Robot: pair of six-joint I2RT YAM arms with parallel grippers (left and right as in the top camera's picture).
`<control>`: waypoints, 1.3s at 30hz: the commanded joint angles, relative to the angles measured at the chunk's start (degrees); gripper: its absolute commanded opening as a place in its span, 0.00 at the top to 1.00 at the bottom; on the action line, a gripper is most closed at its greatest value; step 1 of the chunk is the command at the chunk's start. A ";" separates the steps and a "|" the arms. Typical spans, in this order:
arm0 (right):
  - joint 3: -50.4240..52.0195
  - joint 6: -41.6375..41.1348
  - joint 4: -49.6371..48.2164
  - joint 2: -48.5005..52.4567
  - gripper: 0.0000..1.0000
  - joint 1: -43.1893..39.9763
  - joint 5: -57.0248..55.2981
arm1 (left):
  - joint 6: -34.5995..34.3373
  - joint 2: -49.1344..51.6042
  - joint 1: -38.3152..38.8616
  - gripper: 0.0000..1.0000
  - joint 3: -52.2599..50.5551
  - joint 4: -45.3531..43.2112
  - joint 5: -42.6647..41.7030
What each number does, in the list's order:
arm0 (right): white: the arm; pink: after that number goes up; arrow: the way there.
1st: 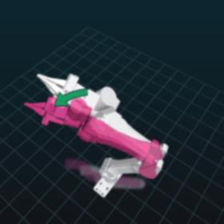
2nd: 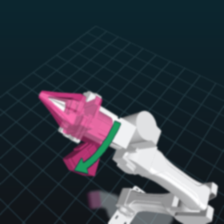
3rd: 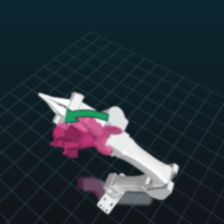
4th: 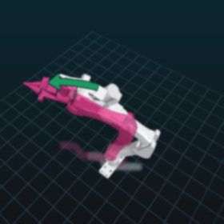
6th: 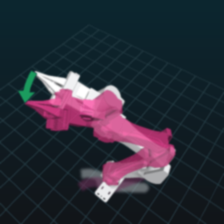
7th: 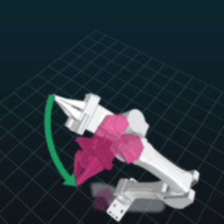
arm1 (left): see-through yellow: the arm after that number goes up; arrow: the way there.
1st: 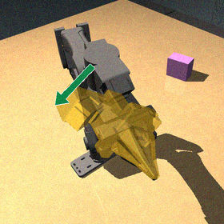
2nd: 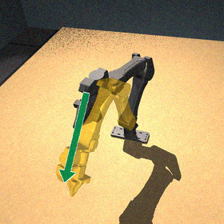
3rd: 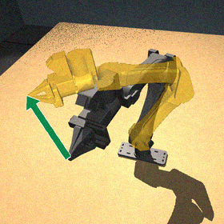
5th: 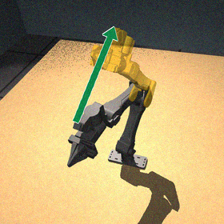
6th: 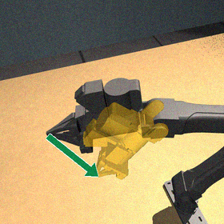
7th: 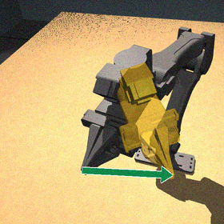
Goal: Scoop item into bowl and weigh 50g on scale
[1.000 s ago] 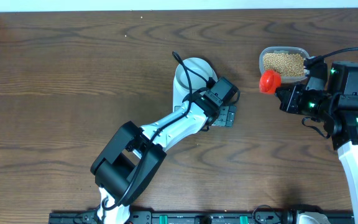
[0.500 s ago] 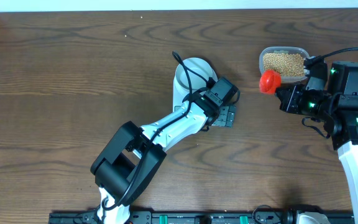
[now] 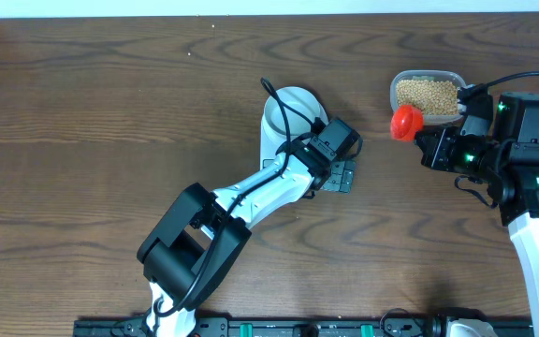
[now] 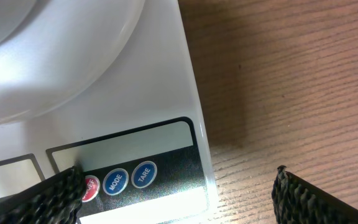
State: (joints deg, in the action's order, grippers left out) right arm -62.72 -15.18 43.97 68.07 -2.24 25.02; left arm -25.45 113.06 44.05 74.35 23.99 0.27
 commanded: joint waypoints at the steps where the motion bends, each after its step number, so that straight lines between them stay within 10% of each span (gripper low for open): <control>1: -1.01 1.11 0.04 -0.83 0.99 -0.17 -0.04 | -0.33 0.96 0.55 0.02 -1.51 0.50 -1.25; 39: -1.01 1.11 -0.24 -0.83 0.99 -0.17 -0.07 | -1.01 2.69 0.55 0.02 -1.51 -0.31 -5.84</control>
State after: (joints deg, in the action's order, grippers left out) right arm -62.72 -14.81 43.88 68.07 -2.24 25.02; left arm -25.47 113.14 44.07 74.32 23.53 -0.91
